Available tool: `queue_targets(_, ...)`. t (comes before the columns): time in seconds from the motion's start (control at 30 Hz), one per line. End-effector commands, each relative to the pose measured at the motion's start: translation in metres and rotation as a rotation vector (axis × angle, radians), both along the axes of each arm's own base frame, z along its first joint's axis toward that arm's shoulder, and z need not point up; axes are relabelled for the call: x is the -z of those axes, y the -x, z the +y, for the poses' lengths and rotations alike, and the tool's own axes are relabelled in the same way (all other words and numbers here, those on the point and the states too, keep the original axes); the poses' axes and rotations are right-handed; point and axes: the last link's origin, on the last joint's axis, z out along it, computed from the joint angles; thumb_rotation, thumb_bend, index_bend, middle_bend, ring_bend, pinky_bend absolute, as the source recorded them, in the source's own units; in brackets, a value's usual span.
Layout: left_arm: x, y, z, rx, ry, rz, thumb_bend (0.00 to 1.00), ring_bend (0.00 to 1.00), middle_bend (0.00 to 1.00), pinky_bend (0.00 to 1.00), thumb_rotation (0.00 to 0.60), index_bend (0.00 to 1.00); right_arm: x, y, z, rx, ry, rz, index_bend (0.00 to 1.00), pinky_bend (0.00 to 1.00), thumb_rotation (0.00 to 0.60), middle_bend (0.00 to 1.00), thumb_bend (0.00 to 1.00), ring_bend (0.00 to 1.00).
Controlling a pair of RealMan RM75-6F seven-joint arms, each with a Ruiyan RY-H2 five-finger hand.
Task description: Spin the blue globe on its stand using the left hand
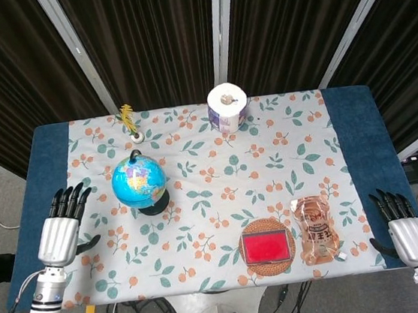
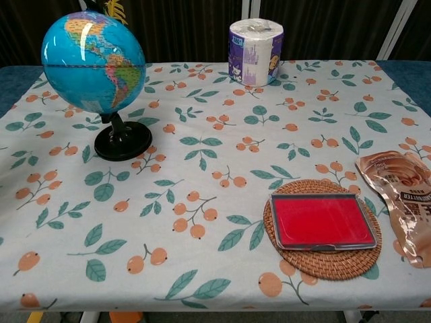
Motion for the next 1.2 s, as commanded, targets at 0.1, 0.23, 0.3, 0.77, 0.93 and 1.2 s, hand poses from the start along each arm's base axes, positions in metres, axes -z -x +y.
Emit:
queue_targets(0.1, 0.000, -0.025, -0.007, 0.152, 0.001, -0.013, 0.00, 0.00, 0.00, 0.00, 0.600, 0.03, 0.001, 0.000, 0.000, 0.002, -0.004, -0.001, 0.00, 0.00, 0.600, 0.00, 0.14, 0.00)
queue_targets(0.23, 0.006, -0.041, -0.008, 0.230, 0.026, -0.001, 0.00, 0.00, 0.00, 0.00, 0.600, 0.03, 0.001, 0.002, 0.000, 0.006, -0.006, -0.002, 0.00, 0.00, 0.600, 0.00, 0.14, 0.00)
queue_targets(0.3, 0.010, -0.045, -0.005, 0.243, 0.042, 0.005, 0.00, 0.00, 0.00, 0.00, 0.600, 0.03, 0.001, 0.002, 0.000, 0.007, -0.004, -0.003, 0.00, 0.00, 0.600, 0.00, 0.14, 0.00)
queue_targets(0.77, 0.033, -0.057, 0.011, 0.250, 0.115, 0.040, 0.00, 0.00, 0.00, 0.00, 0.600, 0.03, 0.001, 0.005, 0.000, 0.015, -0.006, -0.007, 0.00, 0.00, 0.600, 0.00, 0.14, 0.00)
queue_targets(0.93, 0.031, -0.052, 0.011, 0.227, 0.103, 0.038, 0.00, 0.00, 0.00, 0.00, 0.600, 0.03, 0.001, 0.005, 0.000, 0.014, -0.005, -0.007, 0.00, 0.00, 0.600, 0.00, 0.14, 0.00)
queue_targets(1.2, 0.021, -0.028, 0.010, 0.120, 0.069, 0.033, 0.00, 0.00, 0.00, 0.00, 0.600, 0.03, 0.002, 0.003, 0.000, 0.012, -0.008, -0.005, 0.00, 0.00, 0.600, 0.00, 0.14, 0.00)
